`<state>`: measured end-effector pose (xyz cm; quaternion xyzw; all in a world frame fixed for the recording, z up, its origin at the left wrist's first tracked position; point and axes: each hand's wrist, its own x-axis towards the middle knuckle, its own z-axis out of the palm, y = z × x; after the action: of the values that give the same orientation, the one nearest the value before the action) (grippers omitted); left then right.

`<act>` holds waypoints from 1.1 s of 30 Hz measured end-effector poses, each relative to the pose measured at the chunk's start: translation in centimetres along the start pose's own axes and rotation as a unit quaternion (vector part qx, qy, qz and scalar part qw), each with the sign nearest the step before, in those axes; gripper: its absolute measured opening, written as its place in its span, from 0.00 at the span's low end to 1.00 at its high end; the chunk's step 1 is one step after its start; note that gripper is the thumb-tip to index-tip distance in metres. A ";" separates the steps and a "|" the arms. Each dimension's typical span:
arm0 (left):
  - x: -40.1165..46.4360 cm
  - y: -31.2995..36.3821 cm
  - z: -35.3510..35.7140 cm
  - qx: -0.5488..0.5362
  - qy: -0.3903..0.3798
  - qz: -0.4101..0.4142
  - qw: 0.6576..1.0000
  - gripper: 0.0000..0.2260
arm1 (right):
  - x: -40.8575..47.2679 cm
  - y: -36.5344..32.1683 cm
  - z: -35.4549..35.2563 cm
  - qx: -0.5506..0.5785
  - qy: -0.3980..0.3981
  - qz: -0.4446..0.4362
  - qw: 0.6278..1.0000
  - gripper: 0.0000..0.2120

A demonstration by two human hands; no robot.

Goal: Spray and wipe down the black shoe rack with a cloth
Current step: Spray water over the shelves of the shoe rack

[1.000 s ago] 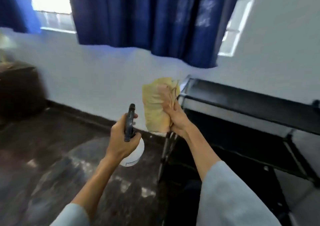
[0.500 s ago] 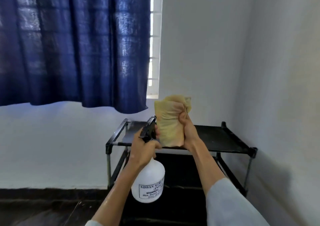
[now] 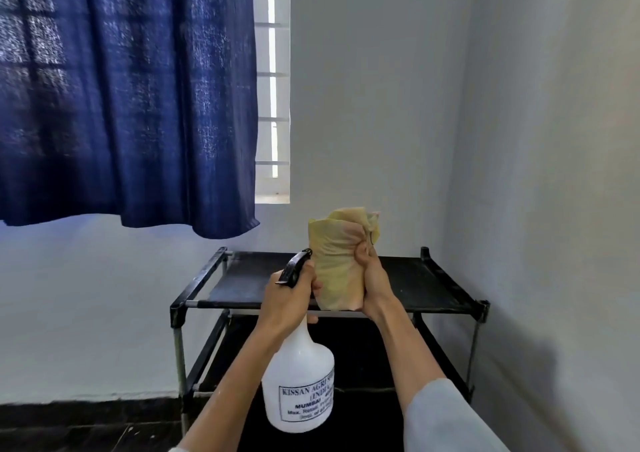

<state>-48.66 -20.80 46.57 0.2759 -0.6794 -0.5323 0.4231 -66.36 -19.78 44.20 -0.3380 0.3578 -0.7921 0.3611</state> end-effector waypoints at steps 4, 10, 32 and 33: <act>0.0 -0.1 0.6 0.026 -0.029 0.012 0.999 0.14 | -0.1 -0.1 -0.2 -0.004 0.006 0.004 1.000 0.20; 0.0 -1.0 1.7 0.054 -0.016 0.008 0.998 0.19 | 0.4 0.0 -0.9 0.012 0.004 -0.017 1.000 0.33; -1.4 -0.1 5.3 -0.046 -0.128 0.001 0.991 0.16 | -2.1 -1.5 -3.0 -0.010 0.062 -0.014 0.998 0.11; -1.5 -0.2 5.5 -0.045 -0.131 -0.001 0.990 0.16 | -2.3 -1.5 -3.0 -0.007 0.065 -0.016 0.998 0.11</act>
<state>-52.68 -16.95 45.55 0.1852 -0.7043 -0.5939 0.3420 -68.13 -16.22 43.27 -0.2935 0.3806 -0.8155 0.3224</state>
